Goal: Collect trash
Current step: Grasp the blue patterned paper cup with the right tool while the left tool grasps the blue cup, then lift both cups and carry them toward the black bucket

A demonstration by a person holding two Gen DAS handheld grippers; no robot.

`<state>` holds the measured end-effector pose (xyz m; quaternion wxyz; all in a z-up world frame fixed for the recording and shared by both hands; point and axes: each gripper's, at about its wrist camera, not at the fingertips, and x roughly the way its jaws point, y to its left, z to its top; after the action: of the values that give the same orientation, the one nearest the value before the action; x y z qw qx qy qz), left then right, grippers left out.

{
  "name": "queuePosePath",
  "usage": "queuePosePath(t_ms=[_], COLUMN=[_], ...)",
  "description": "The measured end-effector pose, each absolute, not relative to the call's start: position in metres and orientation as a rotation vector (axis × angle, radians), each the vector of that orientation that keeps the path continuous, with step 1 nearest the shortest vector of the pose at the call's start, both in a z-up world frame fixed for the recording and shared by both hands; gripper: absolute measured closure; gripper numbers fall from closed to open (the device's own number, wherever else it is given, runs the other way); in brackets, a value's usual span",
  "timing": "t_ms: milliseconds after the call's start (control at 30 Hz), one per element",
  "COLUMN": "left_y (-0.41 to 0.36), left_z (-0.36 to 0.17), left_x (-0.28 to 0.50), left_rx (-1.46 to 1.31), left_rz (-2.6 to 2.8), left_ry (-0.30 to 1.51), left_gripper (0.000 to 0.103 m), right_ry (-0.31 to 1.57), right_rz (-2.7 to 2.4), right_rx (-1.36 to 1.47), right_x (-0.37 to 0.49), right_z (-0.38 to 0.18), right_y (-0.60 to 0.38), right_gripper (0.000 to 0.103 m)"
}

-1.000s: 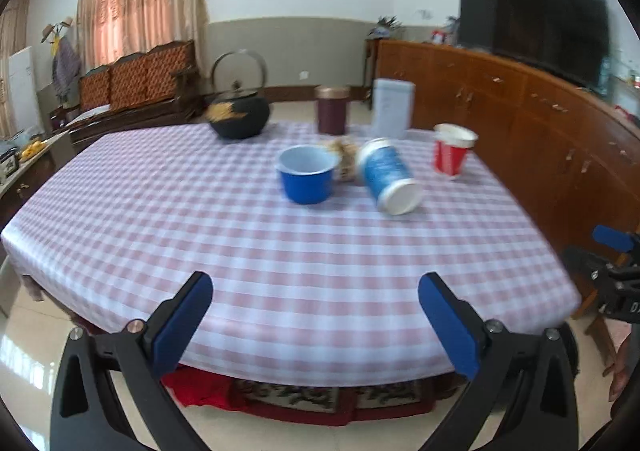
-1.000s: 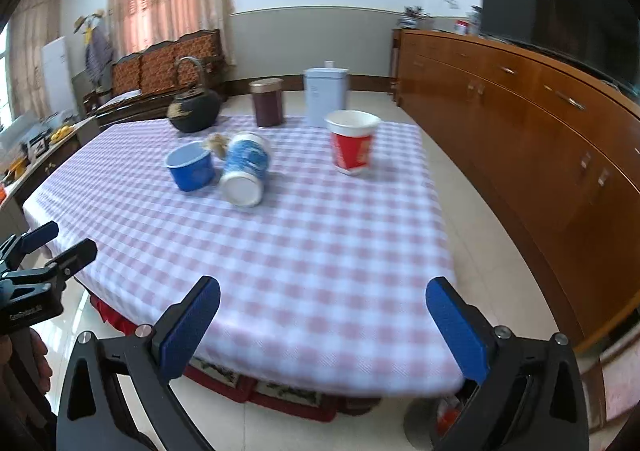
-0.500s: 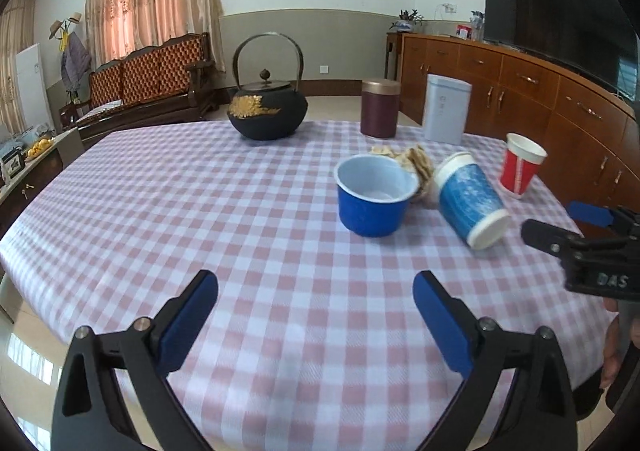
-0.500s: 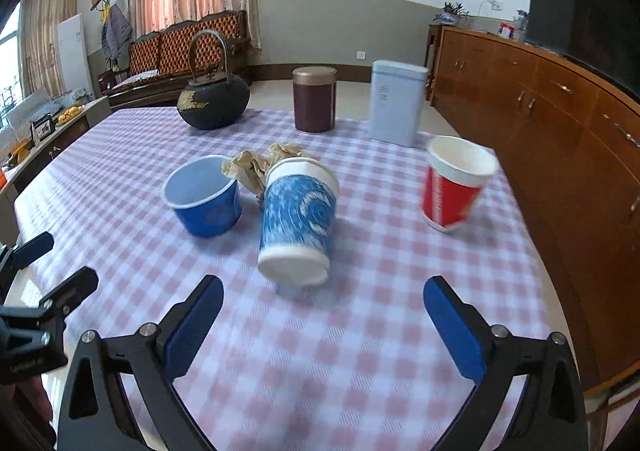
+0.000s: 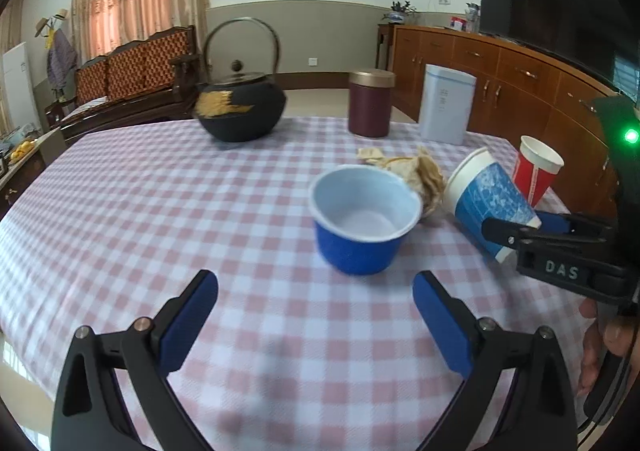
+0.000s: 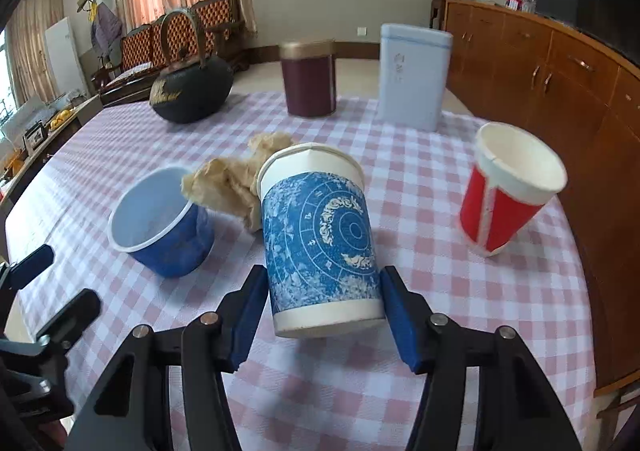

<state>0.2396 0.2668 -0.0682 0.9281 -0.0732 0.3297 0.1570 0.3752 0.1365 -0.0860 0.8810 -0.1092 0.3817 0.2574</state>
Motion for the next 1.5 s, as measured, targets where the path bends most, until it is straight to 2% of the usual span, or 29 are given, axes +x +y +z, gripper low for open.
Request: queuePosePath(t_ms=[300,433,533,1500], left_y=[0.259,0.257,0.260,0.197], left_z=[-0.077,-0.079,-0.083,-0.023], left_x=[0.292,0.312,0.317,0.192], left_rx=[-0.150,-0.127,-0.145,-0.120], left_rz=[0.316,0.338,0.319,0.239], left_ry=[0.720,0.753,0.772,0.644], left_gripper=[0.005,0.008,0.026,0.027], right_ry=[0.794,0.801,0.806,0.693], right_rz=[0.520,0.527,0.532,0.484], right_rx=[-0.233,-0.231,-0.233,-0.256], right_x=[0.400,0.407,0.410,0.270], right_z=[-0.079,-0.077,-0.077,-0.027], right_y=[0.124,0.123,0.122,0.048], right_gripper=[0.043,0.043,0.044,0.044])
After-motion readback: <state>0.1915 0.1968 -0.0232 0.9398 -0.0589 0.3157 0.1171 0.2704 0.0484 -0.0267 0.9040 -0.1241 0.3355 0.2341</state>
